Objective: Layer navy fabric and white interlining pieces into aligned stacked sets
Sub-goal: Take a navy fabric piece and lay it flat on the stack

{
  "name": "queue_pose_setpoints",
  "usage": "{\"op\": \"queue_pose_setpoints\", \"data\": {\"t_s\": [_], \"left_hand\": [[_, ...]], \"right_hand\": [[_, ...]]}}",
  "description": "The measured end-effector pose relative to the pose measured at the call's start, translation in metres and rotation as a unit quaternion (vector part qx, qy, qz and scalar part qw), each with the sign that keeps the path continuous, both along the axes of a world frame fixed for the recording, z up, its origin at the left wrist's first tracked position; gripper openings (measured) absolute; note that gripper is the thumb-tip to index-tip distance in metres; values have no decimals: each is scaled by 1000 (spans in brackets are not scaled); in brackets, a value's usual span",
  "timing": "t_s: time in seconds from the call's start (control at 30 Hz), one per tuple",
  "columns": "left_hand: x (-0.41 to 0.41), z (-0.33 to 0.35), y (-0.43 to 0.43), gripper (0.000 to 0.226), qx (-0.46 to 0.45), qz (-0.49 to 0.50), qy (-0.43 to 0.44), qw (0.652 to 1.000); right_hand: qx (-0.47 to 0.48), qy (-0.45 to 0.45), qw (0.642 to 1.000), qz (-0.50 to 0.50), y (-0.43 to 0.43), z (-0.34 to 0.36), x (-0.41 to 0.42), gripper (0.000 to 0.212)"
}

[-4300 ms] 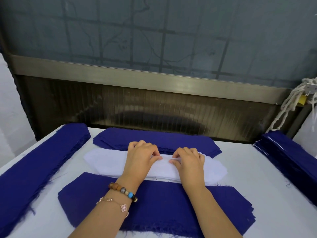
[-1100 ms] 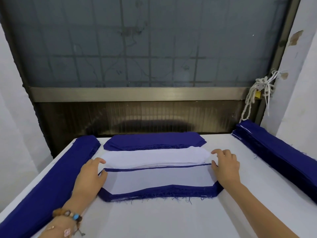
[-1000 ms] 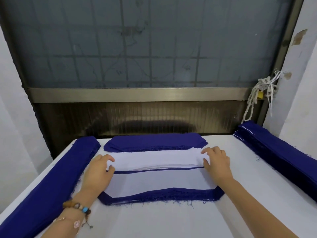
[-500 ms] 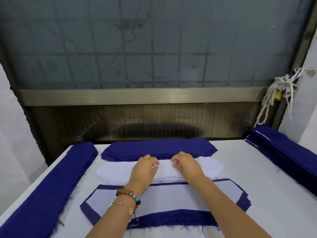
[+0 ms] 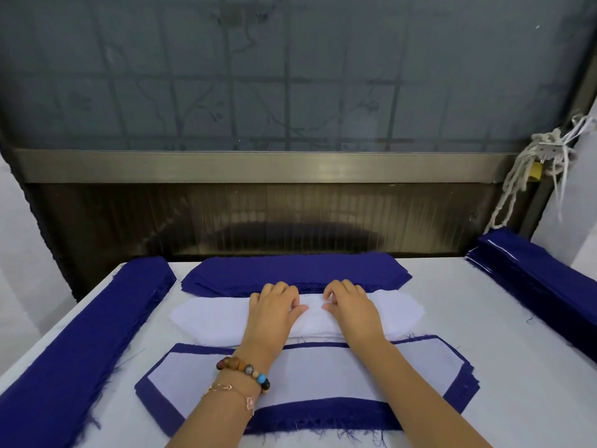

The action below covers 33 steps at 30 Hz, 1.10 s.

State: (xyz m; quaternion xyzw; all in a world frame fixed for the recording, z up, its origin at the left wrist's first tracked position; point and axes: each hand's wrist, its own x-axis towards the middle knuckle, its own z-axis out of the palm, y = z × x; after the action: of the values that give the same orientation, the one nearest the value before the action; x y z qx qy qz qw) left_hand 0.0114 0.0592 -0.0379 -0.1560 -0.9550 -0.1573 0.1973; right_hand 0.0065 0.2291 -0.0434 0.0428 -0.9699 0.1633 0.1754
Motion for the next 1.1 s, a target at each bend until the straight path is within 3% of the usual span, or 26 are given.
{"op": "queue_pose_setpoints", "data": {"t_s": [0.37, 0.53, 0.73, 0.87, 1.1], "left_hand": [[1, 1, -1, 19, 25, 9, -34, 999], [2, 2, 1, 8, 11, -22, -12, 1000], [7, 7, 3, 8, 44, -33, -22, 998], [7, 3, -2, 17, 46, -21, -41, 998], [-1, 13, -23, 42, -70, 40, -95, 992]], "right_hand": [[10, 1, 1000, 1, 0, 1, 1, 13], [18, 32, 999, 33, -2, 0, 4, 46], [40, 34, 998, 36, -4, -4, 0, 25], [89, 3, 995, 40, -5, -2, -1, 23], [213, -106, 970, 48, 30, 46, 2, 32]]}}
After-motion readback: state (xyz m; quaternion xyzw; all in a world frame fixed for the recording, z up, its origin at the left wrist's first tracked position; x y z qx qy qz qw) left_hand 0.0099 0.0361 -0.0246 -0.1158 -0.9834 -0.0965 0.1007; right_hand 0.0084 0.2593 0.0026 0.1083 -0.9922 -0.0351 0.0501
